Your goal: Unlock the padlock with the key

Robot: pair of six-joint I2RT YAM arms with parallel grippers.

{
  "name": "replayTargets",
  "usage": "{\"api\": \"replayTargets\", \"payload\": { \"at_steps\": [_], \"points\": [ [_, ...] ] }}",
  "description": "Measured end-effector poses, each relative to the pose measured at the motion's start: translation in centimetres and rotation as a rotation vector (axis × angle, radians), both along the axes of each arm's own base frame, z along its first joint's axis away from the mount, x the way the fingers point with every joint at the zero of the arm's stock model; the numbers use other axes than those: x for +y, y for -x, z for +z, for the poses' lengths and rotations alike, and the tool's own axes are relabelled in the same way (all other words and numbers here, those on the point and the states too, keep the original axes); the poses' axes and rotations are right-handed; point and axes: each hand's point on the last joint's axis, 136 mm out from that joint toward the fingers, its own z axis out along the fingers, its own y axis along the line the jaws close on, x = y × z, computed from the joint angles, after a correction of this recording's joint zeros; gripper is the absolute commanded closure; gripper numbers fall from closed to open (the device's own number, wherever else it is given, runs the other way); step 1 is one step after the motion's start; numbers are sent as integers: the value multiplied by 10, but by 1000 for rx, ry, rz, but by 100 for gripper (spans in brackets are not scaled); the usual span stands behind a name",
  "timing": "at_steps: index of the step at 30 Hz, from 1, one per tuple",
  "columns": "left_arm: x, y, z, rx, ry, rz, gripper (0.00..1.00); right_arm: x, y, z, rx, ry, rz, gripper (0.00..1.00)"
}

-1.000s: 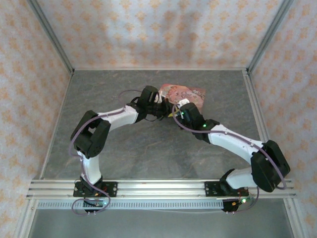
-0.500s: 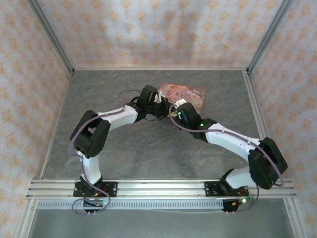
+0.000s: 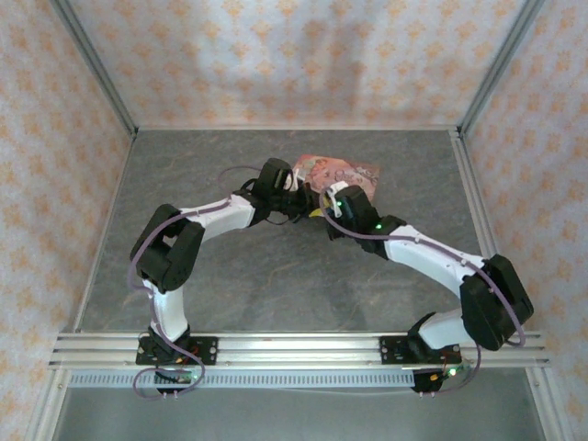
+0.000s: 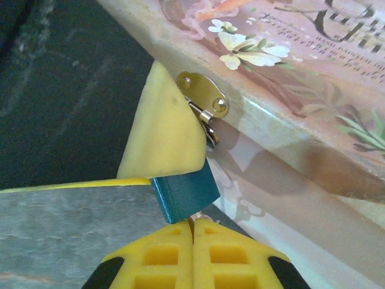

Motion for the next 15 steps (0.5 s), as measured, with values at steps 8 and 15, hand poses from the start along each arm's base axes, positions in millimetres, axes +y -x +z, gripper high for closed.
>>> {"api": "replayTargets", "payload": {
  "at_steps": [8,15],
  "points": [
    [2,6,-2,-11,-7,-15,100,2,5,2,126,-231,-8,100],
    [3,9,1,-17,-3,-26,100,2,8,8,129,-260,-3,72]
  ]
}}
